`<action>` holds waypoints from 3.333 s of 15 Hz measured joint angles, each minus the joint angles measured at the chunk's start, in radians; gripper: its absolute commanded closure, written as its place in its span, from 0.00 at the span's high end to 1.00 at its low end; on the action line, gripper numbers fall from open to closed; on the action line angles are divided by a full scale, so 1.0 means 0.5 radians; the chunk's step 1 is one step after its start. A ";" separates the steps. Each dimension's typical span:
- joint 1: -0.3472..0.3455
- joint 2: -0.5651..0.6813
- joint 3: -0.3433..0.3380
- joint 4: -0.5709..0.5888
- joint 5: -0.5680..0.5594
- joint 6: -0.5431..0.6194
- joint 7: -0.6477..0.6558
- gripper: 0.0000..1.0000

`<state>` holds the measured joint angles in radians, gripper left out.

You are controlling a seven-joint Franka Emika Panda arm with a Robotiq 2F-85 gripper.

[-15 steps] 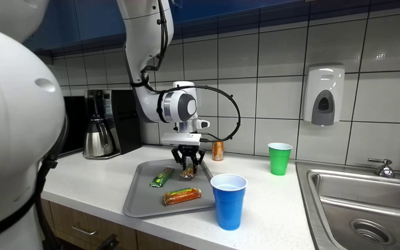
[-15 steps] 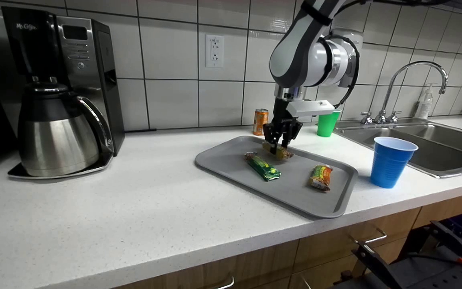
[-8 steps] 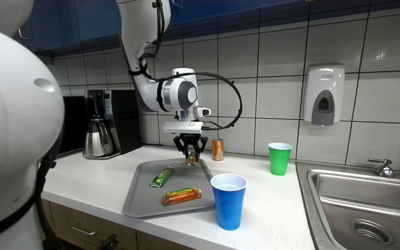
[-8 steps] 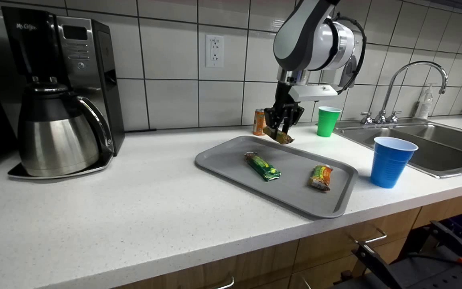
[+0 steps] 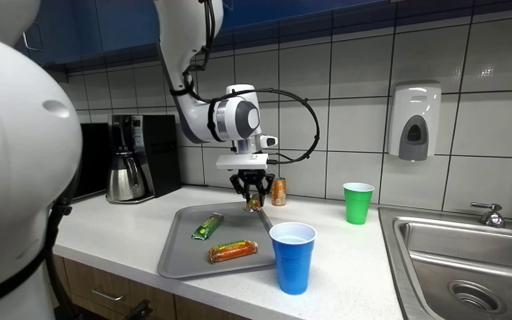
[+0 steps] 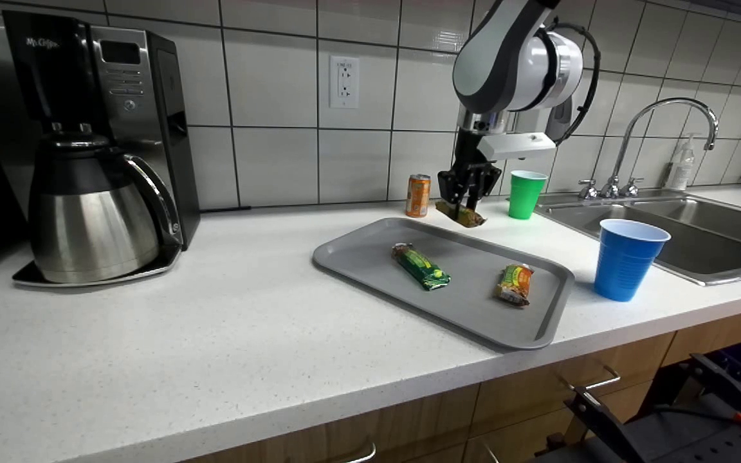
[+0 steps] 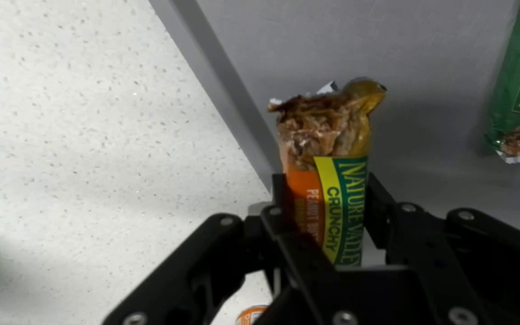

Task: Remove the packets from the grey tray.

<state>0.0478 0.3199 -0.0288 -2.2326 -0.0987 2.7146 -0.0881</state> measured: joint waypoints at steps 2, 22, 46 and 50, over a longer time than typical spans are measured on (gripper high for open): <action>-0.001 0.007 -0.041 -0.005 -0.047 0.000 0.001 0.16; -0.144 0.320 -0.178 0.381 -0.061 0.001 0.077 0.16; -0.144 0.821 -0.169 0.990 0.000 -0.067 0.118 1.00; -0.150 0.772 -0.156 0.969 0.023 -0.067 0.118 1.00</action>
<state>-0.0271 0.7058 -0.1070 -1.7479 -0.0874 2.6811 -0.0291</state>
